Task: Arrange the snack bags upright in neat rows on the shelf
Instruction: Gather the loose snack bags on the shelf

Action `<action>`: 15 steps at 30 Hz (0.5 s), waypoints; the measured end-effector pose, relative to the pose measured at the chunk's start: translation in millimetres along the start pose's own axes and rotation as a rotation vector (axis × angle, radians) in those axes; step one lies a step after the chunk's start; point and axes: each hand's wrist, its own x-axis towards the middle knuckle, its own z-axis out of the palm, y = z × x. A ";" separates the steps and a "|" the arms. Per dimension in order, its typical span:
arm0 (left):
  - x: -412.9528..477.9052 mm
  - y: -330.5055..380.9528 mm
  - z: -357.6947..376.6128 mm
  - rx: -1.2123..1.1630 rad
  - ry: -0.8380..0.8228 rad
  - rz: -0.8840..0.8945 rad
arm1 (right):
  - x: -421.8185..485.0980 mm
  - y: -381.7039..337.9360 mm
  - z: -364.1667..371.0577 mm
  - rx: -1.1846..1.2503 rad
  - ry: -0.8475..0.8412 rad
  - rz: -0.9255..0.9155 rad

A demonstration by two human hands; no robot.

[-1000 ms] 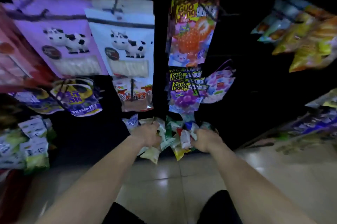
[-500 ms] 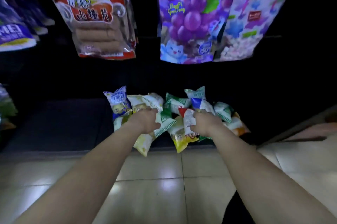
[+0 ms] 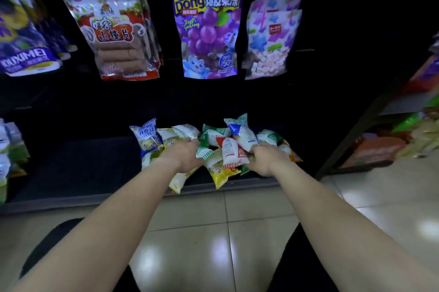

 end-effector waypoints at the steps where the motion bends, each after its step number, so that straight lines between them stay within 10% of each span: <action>1: -0.1 6.3 -1.5 0.003 0.018 0.010 | -1.1 6.7 -2.8 -0.019 0.015 0.005; 15: 211.9 50.6 72.2 0.018 0.052 0.196 | 163.8 106.0 68.8 0.057 -0.022 0.079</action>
